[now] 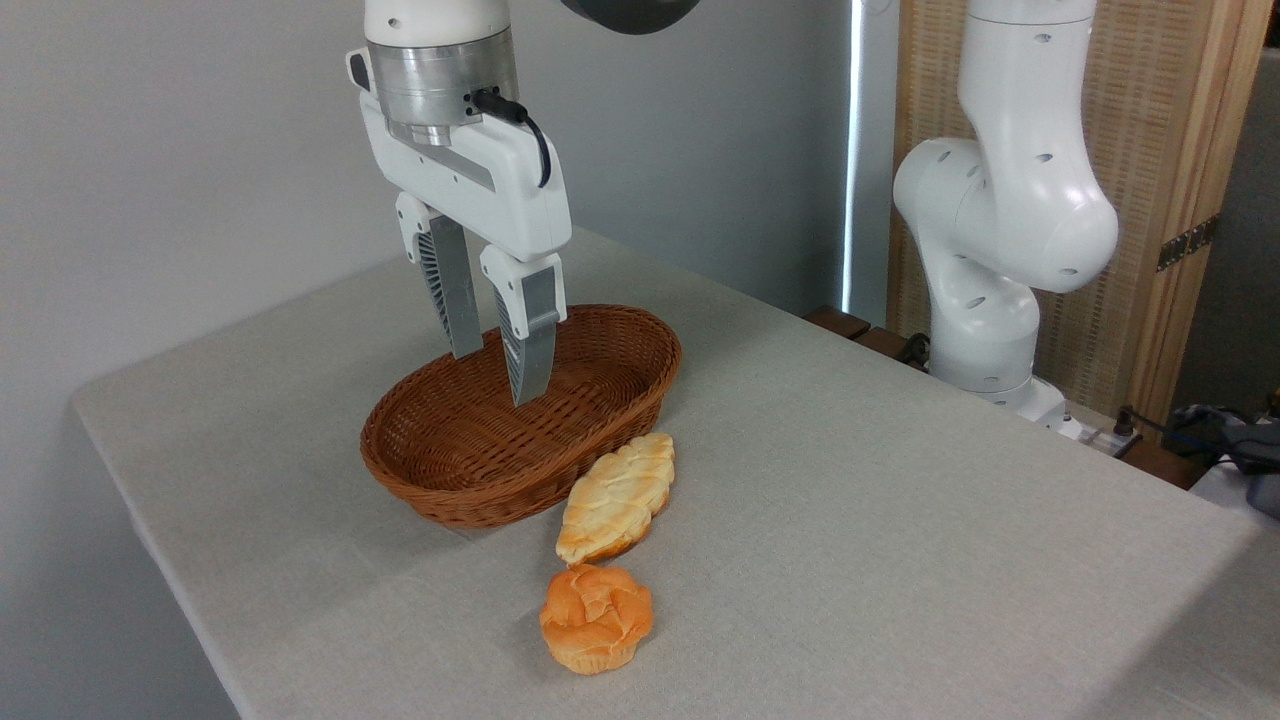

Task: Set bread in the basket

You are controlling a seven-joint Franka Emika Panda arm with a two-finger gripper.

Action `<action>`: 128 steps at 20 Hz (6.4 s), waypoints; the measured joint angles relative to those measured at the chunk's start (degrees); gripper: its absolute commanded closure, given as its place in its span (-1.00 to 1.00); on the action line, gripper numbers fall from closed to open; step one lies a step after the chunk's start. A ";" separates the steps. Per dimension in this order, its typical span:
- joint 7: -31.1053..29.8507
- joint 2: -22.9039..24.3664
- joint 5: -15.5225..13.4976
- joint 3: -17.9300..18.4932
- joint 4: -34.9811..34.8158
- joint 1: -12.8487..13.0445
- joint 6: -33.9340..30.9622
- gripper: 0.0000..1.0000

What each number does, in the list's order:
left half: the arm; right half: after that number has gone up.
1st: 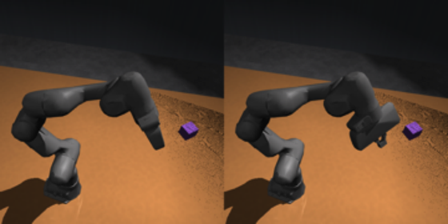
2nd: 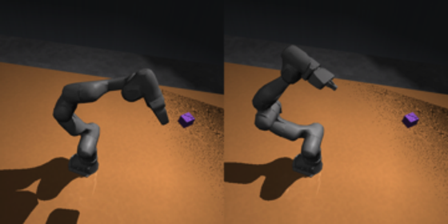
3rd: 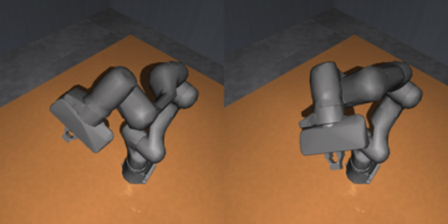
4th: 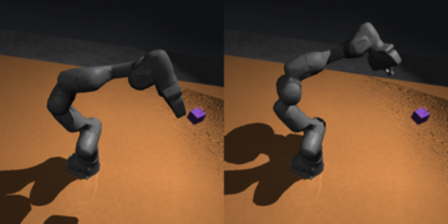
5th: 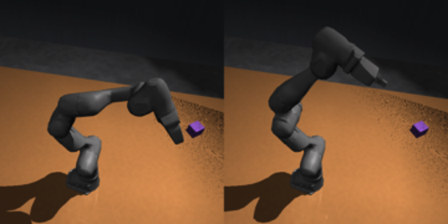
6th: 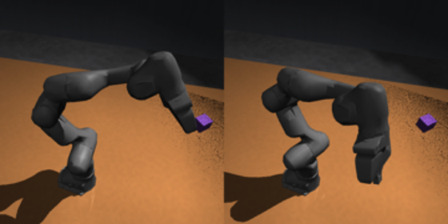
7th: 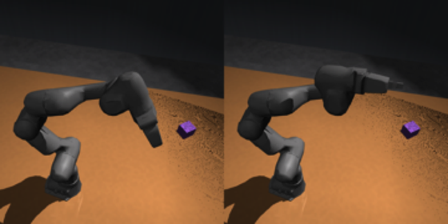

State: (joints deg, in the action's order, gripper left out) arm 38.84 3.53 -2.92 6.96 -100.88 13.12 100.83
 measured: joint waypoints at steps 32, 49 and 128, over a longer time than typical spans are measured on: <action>0.00 0.00 0.00 0.08 0.00 -0.03 0.00 -1.00; 0.00 0.00 0.00 0.08 0.00 -0.03 0.00 -1.00; 0.48 -13.75 10.79 5.55 -9.17 -0.66 17.12 0.08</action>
State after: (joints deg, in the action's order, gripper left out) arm 39.32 -10.21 7.87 12.50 -110.05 12.46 117.96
